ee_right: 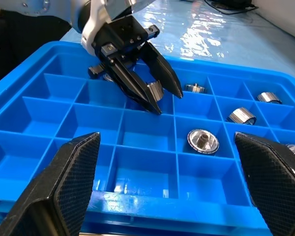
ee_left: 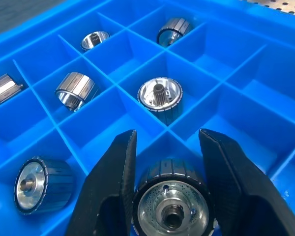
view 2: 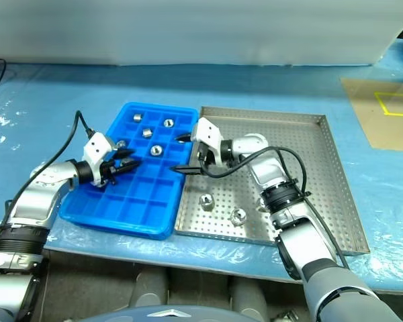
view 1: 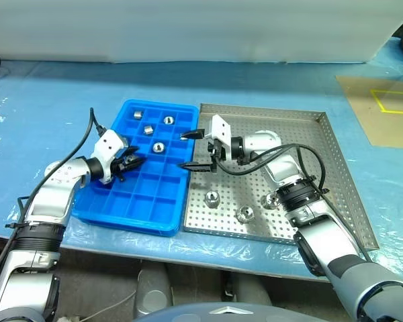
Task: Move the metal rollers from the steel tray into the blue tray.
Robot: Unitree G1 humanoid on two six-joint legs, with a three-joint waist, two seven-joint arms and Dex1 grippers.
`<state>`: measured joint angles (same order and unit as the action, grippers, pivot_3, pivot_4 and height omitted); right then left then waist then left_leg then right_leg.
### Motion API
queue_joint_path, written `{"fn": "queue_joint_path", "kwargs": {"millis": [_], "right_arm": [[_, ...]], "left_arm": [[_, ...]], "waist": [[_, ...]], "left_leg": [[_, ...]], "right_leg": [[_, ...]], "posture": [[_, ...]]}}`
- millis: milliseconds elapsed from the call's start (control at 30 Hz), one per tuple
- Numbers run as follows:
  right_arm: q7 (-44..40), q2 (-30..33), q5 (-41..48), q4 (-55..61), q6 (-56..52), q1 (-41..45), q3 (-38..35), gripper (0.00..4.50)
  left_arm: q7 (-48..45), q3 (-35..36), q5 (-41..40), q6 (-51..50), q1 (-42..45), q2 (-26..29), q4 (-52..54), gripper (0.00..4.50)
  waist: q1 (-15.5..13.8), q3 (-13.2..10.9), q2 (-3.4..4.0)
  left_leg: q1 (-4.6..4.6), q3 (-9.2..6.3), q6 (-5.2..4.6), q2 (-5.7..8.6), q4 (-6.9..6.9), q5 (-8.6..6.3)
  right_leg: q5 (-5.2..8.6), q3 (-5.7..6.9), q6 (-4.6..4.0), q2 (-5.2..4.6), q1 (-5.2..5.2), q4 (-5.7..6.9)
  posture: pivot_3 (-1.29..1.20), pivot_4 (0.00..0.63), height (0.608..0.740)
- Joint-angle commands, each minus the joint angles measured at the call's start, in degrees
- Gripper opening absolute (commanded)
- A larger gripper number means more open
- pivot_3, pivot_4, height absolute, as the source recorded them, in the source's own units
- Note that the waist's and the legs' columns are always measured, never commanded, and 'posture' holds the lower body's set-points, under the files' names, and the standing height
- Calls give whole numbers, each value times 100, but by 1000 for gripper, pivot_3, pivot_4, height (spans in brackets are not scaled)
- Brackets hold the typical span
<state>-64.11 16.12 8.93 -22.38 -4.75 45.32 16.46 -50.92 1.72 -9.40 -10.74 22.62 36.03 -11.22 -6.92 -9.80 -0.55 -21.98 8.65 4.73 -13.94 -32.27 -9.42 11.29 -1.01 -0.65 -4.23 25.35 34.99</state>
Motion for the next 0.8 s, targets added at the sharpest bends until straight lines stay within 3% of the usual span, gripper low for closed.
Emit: {"fn": "queue_joint_path", "kwargs": {"millis": [33, 67, 300, 600, 800], "right_arm": [[92, 8, -13, 207, 18, -7, -103, 4500], [126, 1, -27, 191, 38, 6, -103, 4500], [186, 3, 27, 200, 2, 17, -148, 4500], [281, 254, 112, 459, -221, -123, -367, 4500], [788, 725, 31, 467, -272, -102, -878, 4500]], "left_arm": [[23, -11, 34, 145, 179, 16, -28, 1674], [-31, -23, 23, 129, 197, 28, -47, 1674], [134, 194, -132, 333, 655, -53, -304, 3951], [-653, 56, -584, -200, 1115, 99, 6, 3951], [-470, -447, 192, 1189, 2405, -568, -2134, 3951]], "waist": [[1, 0, 0], [2, 0, 0], [-1, 0, 0], [53, -1, -2], [114, -1, -3]], "left_leg": [[0, 0, 0, 0, 0, 0], [0, 0, 0, 0, 0, 0], [-1, 0, 3, 0, -1, 2], [-2, -1, 5, 1, -3, 3], [13, 0, 9, 17, -20, 5]], "right_leg": [[0, 0, 0, 0, 0, 0], [0, 0, 0, 0, 0, 0], [0, 0, 0, -1, 0, 4], [0, 0, 0, -1, 0, 8], [-1, -10, 2, -7, -23, 17]], "posture": [[119, 150, 740], [118, 150, 740], [106, 150, 740], [28, 150, 740], [-103, 150, 740]]}}
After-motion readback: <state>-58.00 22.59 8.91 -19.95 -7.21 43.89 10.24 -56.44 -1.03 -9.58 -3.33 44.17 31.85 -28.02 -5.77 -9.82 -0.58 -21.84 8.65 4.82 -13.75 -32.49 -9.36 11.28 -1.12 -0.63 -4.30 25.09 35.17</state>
